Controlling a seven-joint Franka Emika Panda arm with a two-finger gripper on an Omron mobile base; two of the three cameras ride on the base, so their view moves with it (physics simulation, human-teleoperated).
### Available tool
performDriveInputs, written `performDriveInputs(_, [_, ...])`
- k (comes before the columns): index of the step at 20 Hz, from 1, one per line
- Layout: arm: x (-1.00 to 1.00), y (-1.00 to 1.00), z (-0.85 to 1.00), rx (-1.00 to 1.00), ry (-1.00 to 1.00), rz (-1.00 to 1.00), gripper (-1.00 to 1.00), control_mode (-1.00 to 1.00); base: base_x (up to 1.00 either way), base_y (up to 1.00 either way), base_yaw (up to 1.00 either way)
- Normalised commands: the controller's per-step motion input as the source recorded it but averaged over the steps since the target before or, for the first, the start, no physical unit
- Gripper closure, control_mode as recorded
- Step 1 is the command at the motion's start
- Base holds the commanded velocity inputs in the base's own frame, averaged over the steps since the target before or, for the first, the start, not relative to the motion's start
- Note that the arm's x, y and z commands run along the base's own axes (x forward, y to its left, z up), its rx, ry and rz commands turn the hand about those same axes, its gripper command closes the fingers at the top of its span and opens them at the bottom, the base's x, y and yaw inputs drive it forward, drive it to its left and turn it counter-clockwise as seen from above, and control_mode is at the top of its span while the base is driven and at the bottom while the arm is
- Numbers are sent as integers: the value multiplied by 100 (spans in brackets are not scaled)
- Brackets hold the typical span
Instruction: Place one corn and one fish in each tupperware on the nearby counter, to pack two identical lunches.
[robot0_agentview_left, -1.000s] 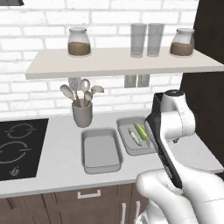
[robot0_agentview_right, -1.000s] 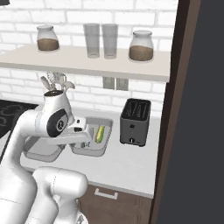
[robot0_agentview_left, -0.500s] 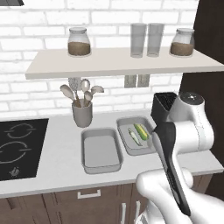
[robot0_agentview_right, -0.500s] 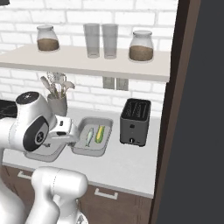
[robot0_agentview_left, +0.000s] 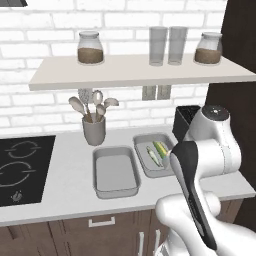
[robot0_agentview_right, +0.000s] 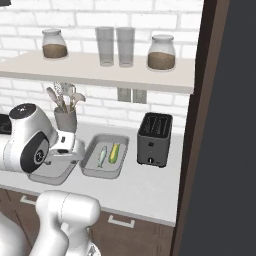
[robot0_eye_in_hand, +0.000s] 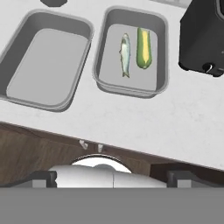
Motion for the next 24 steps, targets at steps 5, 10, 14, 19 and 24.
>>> performDriveInputs(5, [-9,3,-3,0,2,0,-100,-100,0,0,0])
performDriveInputs(10, [0,0,0,0,0,0,-100,100,-82,83,-15])
performDriveInputs(14, [0,0,0,0,0,0,-100,100,-46,77,-62])
performDriveInputs(19, [0,0,0,0,0,0,-100,100,-38,20,-86])
performDriveInputs(24, [0,0,0,0,0,0,-100,100,-18,2,-89])
